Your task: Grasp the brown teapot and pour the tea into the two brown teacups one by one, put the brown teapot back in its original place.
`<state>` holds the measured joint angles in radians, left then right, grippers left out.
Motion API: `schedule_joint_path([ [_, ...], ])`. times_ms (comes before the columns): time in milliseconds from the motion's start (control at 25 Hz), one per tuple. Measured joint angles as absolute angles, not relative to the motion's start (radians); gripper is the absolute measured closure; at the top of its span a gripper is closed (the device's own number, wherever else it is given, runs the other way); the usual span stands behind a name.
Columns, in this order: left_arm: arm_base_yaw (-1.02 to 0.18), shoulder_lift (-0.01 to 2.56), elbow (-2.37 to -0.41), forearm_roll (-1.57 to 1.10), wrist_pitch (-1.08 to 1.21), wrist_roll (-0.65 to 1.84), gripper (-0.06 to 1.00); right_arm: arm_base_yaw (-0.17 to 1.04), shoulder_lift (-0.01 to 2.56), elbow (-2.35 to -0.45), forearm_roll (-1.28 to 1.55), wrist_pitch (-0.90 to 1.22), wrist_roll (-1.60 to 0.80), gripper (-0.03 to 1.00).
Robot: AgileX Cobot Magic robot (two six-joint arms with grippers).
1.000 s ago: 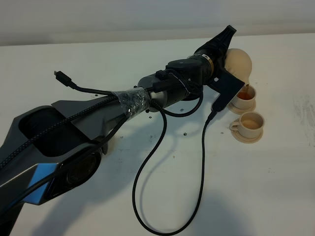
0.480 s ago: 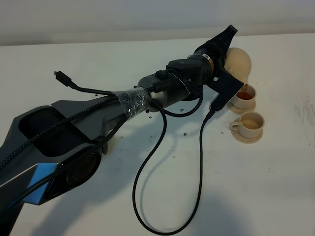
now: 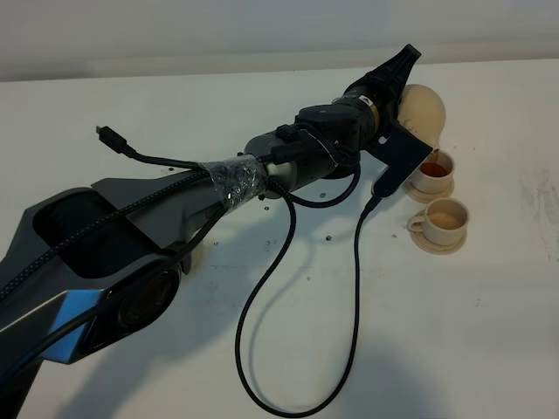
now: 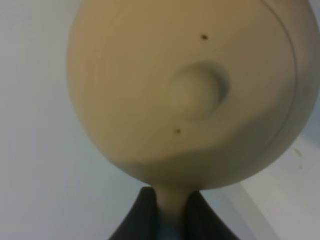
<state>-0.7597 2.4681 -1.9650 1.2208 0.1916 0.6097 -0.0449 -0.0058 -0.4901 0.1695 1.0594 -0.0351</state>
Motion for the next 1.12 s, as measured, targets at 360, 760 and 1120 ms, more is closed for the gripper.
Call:
schedule_joint_path([
  [360, -0.760, 2.468, -1.965, 1.221, 0.192, 0.610, 0.84, -0.045, -0.006, -0.490, 0.170, 1.059, -0.035, 0.43],
  [760, -0.760, 2.468, -1.965, 1.243, 0.192, 0.610, 0.84, -0.045, -0.006, -0.490, 0.170, 1.059, -0.035, 0.43],
  [1120, -0.760, 2.468, -1.965, 1.267, 0.192, 0.610, 0.84, -0.045, -0.006, -0.490, 0.170, 1.059, -0.035, 0.43],
])
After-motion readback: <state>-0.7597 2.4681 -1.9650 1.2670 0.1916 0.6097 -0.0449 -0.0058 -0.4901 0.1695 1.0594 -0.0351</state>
